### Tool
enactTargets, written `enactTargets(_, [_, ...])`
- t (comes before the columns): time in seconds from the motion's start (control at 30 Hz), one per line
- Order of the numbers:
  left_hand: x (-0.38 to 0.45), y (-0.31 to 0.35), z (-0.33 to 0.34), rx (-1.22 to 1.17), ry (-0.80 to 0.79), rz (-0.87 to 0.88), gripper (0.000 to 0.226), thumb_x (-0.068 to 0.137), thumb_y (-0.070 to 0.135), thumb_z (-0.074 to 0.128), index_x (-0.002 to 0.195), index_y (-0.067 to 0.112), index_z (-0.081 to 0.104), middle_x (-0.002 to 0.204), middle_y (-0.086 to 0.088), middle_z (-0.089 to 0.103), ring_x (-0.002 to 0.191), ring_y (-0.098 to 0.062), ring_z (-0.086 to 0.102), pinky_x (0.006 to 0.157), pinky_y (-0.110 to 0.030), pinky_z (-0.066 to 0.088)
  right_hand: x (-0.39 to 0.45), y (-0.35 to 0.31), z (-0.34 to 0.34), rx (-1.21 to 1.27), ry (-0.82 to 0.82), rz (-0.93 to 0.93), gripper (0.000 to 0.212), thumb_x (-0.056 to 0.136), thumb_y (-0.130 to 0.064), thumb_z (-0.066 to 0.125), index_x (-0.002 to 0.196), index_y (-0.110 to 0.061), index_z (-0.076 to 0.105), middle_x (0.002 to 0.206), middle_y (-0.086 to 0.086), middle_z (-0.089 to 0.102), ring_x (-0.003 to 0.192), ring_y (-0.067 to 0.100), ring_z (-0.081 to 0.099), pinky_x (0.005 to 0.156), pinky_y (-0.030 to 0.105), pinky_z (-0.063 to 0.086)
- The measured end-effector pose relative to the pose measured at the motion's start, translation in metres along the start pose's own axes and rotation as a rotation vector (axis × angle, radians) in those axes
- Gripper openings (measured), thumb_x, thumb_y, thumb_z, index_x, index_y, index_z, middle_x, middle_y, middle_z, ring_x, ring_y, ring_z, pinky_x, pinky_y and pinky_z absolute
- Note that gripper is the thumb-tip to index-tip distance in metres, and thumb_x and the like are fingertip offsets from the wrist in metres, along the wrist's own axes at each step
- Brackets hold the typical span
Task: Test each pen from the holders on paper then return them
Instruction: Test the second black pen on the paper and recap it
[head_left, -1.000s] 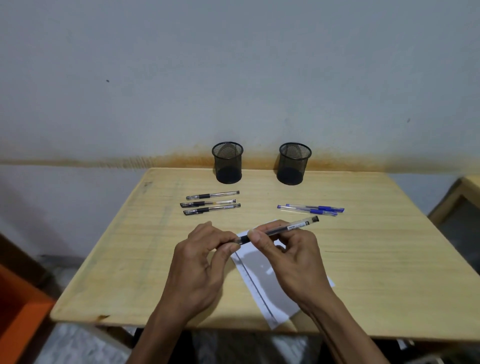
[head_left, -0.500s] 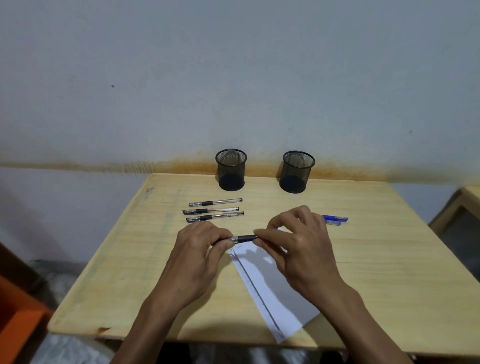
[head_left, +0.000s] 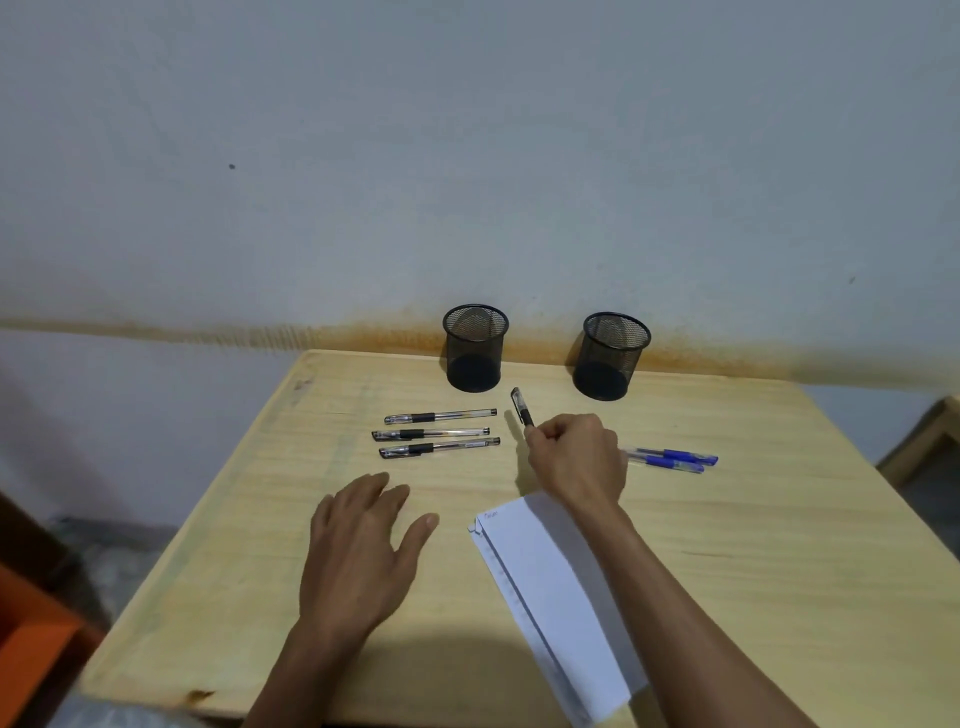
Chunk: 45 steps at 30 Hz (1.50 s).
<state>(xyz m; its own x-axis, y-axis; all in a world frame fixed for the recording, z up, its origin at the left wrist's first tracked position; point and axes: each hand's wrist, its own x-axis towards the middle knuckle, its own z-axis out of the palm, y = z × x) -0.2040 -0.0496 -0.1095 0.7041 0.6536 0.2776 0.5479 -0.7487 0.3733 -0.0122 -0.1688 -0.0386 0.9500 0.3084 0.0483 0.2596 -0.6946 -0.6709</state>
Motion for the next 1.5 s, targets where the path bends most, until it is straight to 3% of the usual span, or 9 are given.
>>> enactTargets(0.17, [0.0, -0.004, 0.003, -0.002, 0.038, 0.009, 0.06, 0.088, 0.065, 0.039, 0.118, 0.023, 0.069, 0.132, 0.001, 0.06, 0.129, -0.018, 0.049, 0.11, -0.046, 0.034, 0.019, -0.018, 0.029, -0.101, -0.002, 0.104, 0.018, 0.088, -0.034, 0.064, 0.091, -0.019, 0.074, 0.095, 0.005, 0.073, 0.092, 0.03, 0.064, 0.095, 0.043, 0.045])
enactTargets(0.4, [0.001, -0.005, 0.008, -0.015, 0.036, 0.009, 0.054, 0.088, 0.062, 0.045, 0.114, 0.023, 0.07, 0.128, 0.001, 0.063, 0.126, -0.02, 0.052, 0.107, -0.048, 0.037, 0.019, -0.014, 0.041, -0.195, 0.008, 0.057, 0.019, 0.09, -0.036, 0.061, 0.089, -0.018, 0.069, 0.09, 0.004, 0.073, 0.088, 0.029, 0.063, 0.087, 0.041, 0.039])
enactTargets(0.53, [0.002, -0.004, 0.009, -0.021, 0.045, -0.005, 0.054, 0.087, 0.062, 0.045, 0.114, 0.023, 0.071, 0.128, 0.001, 0.064, 0.125, -0.02, 0.053, 0.106, -0.05, 0.038, 0.014, -0.019, 0.04, -0.215, 0.085, -0.168, 0.02, 0.094, -0.04, 0.058, 0.099, -0.023, 0.069, 0.099, 0.001, 0.071, 0.101, 0.027, 0.059, 0.089, 0.042, 0.037])
enactTargets(0.7, [0.002, -0.004, 0.009, -0.018, 0.048, -0.001, 0.052, 0.087, 0.061, 0.046, 0.113, 0.023, 0.071, 0.127, 0.0, 0.064, 0.124, -0.021, 0.054, 0.105, -0.049, 0.039, 0.004, -0.034, 0.051, -0.377, -0.123, -0.606, 0.03, 0.094, -0.047, 0.06, 0.115, -0.031, 0.075, 0.113, -0.001, 0.065, 0.111, 0.023, 0.048, 0.09, 0.039, 0.035])
enactTargets(0.93, [0.003, -0.005, 0.01, -0.006, 0.064, 0.018, 0.051, 0.088, 0.061, 0.047, 0.116, 0.024, 0.07, 0.129, 0.001, 0.062, 0.127, -0.02, 0.052, 0.106, -0.049, 0.038, 0.006, -0.035, 0.063, -0.434, -0.159, -0.699, 0.03, 0.1, -0.046, 0.055, 0.114, -0.03, 0.075, 0.111, -0.002, 0.061, 0.108, 0.021, 0.046, 0.091, 0.038, 0.035])
enactTargets(1.13, [-0.001, -0.001, 0.005, -0.001, 0.076, 0.016, 0.052, 0.09, 0.062, 0.046, 0.118, 0.026, 0.068, 0.133, 0.003, 0.06, 0.131, -0.017, 0.048, 0.11, -0.045, 0.033, -0.011, -0.023, 0.011, 0.037, -0.147, -0.547, 0.016, 0.098, -0.038, 0.063, 0.102, -0.025, 0.071, 0.093, -0.005, 0.073, 0.095, 0.018, 0.061, 0.078, 0.037, 0.05])
enactTargets(1.3, [-0.004, 0.011, -0.009, -0.222, 0.174, 0.039, 0.054, 0.088, 0.055, 0.059, 0.128, 0.02, 0.062, 0.129, 0.006, 0.063, 0.124, -0.016, 0.053, 0.103, -0.04, 0.041, -0.046, 0.021, -0.052, 0.264, -0.176, -0.384, 0.004, 0.09, -0.026, 0.076, 0.093, -0.028, 0.078, 0.082, -0.021, 0.073, 0.086, -0.011, 0.065, 0.067, 0.004, 0.047])
enactTargets(1.43, [-0.022, 0.046, -0.025, -0.242, 0.268, 0.326, 0.049, 0.087, 0.036, 0.068, 0.133, 0.02, 0.06, 0.129, 0.004, 0.063, 0.12, -0.015, 0.053, 0.103, -0.036, 0.037, -0.074, 0.047, -0.079, 0.316, -0.282, -0.321, 0.007, 0.082, -0.022, 0.084, 0.086, -0.027, 0.082, 0.079, -0.016, 0.078, 0.079, -0.003, 0.072, 0.069, 0.013, 0.054])
enactTargets(1.5, [-0.031, 0.061, -0.023, -0.212, 0.293, 0.429, 0.039, 0.088, 0.031, 0.068, 0.126, 0.019, 0.066, 0.117, 0.004, 0.069, 0.108, -0.016, 0.06, 0.1, -0.04, 0.04, -0.082, 0.052, -0.088, 0.396, -0.316, -0.289, 0.011, 0.077, -0.02, 0.088, 0.085, -0.024, 0.081, 0.079, -0.01, 0.079, 0.075, 0.003, 0.074, 0.068, 0.02, 0.057])
